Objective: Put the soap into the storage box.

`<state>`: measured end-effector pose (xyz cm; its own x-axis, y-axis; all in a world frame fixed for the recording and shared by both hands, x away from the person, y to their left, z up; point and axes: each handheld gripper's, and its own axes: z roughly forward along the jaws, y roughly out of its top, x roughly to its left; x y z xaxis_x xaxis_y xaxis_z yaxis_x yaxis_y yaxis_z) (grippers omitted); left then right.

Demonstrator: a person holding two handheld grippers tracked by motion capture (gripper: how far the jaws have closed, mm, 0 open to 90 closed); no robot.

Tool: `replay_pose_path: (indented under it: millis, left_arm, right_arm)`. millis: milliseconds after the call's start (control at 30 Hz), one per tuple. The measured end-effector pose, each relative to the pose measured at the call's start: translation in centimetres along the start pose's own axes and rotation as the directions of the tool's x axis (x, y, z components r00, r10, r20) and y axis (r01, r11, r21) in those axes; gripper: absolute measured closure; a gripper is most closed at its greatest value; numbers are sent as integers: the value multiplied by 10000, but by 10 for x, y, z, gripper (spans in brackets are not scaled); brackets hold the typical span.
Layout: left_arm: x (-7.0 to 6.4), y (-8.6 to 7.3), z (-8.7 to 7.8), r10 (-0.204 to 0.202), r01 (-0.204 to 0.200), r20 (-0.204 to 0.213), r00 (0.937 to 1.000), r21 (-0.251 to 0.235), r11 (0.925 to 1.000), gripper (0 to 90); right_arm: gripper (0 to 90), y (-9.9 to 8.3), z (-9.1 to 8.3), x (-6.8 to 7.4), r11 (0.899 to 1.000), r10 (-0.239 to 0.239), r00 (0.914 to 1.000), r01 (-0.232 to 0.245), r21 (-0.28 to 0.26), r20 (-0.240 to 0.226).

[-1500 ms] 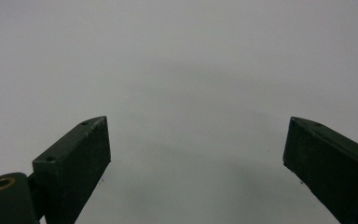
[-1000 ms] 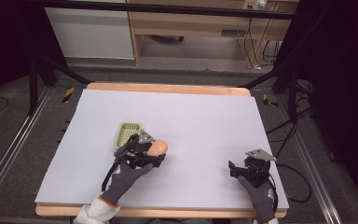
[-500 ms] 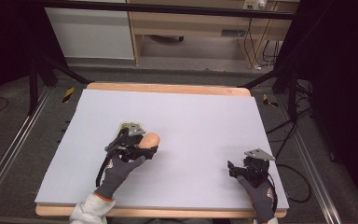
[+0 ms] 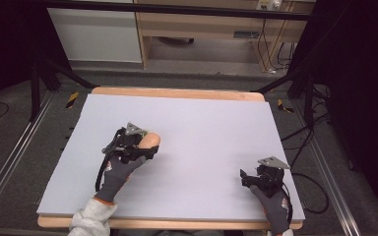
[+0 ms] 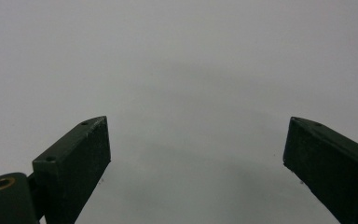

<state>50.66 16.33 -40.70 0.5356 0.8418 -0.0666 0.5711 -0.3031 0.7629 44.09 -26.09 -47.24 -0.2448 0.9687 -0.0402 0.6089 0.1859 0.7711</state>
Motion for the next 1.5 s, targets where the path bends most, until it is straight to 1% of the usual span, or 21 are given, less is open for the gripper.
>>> replay_pose_path:
  millis: [167, 200, 467, 500, 533, 667, 700, 800, 833, 1000, 1133, 1233, 1333, 1500]
  left_arm:
    - [6, 2, 0, -117, 117, -110, 9999, -59, 9999, 319]
    - [8, 2, 0, -119, 118, -159, 9998, -64, 9999, 319]
    - [24, 1, 0, -491, 489, -356, 9982, -58, 9988, 320]
    - [24, 1, 0, -491, 489, -356, 9982, -58, 9988, 320]
    - [28, 1, 1, -563, 560, -451, 9974, -73, 9984, 320]
    - [33, 0, 2, -647, 643, -576, 9962, -93, 9979, 320]
    - [36, -2, 3, -702, 701, -632, 9955, -29, 9975, 320]
    - [39, -3, 4, -793, 794, -683, 9945, -17, 9968, 320]
    - [42, -5, 6, -807, 812, -740, 9940, 29, 9967, 320]
    - [48, -8, 9, -994, 997, -863, 9913, -9, 9950, 321]
    - [52, -10, 12, -962, 975, -987, 9905, 83, 9952, 321]
    - [52, -11, 14, -993, 1004, -1003, 9900, 53, 9949, 321]
    - [53, -13, 17, -938, 949, -1030, 9902, 60, 9955, 321]
    - [54, -15, 22, -872, 899, -1070, 9904, 201, 9957, 322]
  right_arm:
    - [78, 0, 0, 1, 10000, 32, 10000, -32, 19, -2]
    - [77, 0, 1, 0, 10000, -93, 10000, 93, 15, -20]
    - [77, 0, 1, 1, 10000, -71, 10000, 71, 35, -22]
    - [77, 0, 1, 1, 10000, -71, 10000, 71, 35, -22]
    - [77, 1, 2, 1, 10000, -68, 10000, 68, 49, -21]
    - [77, 1, 2, 2, 9999, -70, 10000, 70, 91, -6]
    - [77, 0, 2, 2, 9999, -121, 9999, 122, 81, -13]
    - [77, 1, 2, 3, 9999, -98, 10000, 98, 88, -10]
    - [77, 1, 2, 3, 9999, -100, 9999, 101, 85, -11]
    - [77, 1, 3, 3, 9999, -58, 10000, 58, 105, -24]
    - [77, 1, 3, 4, 9999, -44, 10000, 44, 120, -12]
    - [76, 1, 3, 4, 9999, -27, 10000, 27, 117, -13]
    - [77, 1, 3, 3, 9999, -46, 10000, 46, 125, -19]
    - [77, 1, 5, 4, 9998, -133, 9999, 133, 128, -35]
